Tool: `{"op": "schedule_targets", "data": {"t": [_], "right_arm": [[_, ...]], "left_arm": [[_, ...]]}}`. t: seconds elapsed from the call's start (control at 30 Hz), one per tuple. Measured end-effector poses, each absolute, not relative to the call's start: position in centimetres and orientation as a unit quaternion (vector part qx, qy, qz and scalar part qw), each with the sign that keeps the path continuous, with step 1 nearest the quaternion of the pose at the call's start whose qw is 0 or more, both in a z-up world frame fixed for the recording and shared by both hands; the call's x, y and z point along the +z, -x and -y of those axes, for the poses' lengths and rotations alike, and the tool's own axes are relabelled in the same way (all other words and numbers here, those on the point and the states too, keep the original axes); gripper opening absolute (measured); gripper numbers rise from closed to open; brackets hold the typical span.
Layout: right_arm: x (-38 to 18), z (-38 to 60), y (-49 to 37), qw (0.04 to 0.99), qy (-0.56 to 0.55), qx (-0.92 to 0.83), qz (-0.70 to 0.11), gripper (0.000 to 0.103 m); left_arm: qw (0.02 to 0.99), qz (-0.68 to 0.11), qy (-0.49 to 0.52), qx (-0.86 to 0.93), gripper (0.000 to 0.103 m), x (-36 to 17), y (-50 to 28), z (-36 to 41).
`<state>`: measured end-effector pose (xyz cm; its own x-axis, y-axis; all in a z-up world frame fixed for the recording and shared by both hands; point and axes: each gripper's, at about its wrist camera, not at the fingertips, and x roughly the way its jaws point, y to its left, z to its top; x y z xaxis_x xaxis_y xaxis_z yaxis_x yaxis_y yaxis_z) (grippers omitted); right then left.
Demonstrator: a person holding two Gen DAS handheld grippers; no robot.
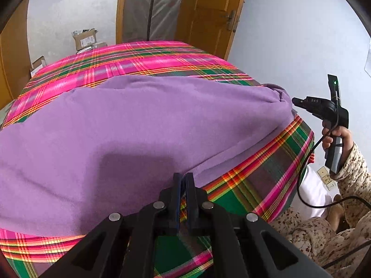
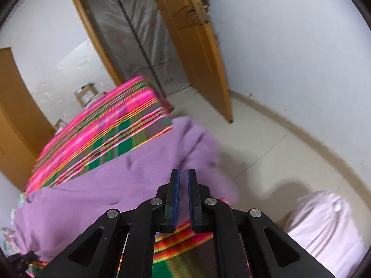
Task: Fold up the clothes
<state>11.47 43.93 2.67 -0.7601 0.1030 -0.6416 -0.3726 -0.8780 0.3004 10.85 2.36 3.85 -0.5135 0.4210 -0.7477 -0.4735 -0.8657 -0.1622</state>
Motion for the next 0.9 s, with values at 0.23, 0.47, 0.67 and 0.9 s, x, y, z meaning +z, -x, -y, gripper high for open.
{"op": "schedule_targets", "data": {"t": [0.23, 0.47, 0.67, 0.9], "right_arm": [[5.2, -44.9, -7.7, 0.09, 0.329, 0.923, -0.18, 0.032], [3.6, -45.6, -2.2, 0.108, 0.396, 0.901, -0.138, 0.033], [2.3, -46.6, -0.4, 0.124, 0.453, 0.873, -0.132, 0.01], [5.3, -47.0, -1.9, 0.107, 0.4, 0.898, -0.145, 0.003]], "left_arm": [[0.27, -0.021, 0.415, 0.869, 0.003, 4.5, -11.0, -2.9], [0.271, -0.024, 0.41, 0.871, 0.004, 5.0, -10.6, -3.9], [0.265, -0.047, 0.427, 0.863, 0.014, 4.3, -9.6, -5.6], [0.258, -0.063, 0.438, 0.859, 0.014, 3.6, -8.8, -6.8]]}}
